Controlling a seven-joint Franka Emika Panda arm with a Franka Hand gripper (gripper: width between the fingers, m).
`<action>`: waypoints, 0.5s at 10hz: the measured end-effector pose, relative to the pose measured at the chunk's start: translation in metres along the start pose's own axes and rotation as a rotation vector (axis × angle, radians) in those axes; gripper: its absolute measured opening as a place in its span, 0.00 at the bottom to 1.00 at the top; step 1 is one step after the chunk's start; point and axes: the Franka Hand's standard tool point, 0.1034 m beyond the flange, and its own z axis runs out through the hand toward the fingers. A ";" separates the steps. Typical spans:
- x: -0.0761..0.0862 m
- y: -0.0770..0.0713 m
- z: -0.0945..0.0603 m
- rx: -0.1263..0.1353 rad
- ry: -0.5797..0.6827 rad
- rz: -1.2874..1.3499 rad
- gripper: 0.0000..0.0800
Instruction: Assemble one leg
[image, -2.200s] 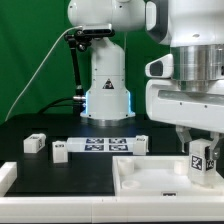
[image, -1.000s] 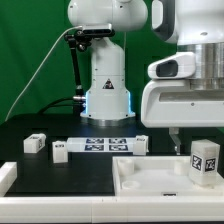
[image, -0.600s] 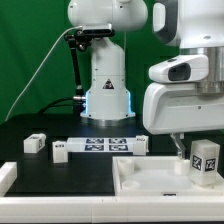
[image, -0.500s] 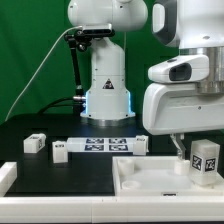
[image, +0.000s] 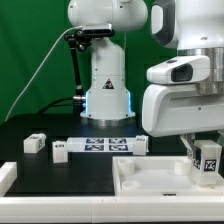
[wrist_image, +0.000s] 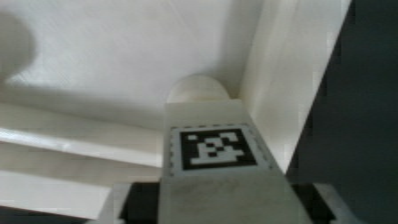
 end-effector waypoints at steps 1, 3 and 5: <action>0.000 0.000 0.000 0.000 0.000 0.005 0.37; 0.000 0.001 0.001 0.004 0.006 0.079 0.37; 0.001 0.005 0.001 0.021 0.036 0.345 0.37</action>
Offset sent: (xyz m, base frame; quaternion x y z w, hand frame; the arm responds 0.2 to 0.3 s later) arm -0.0058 -0.0039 0.0003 0.0115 0.0295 0.2504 0.9676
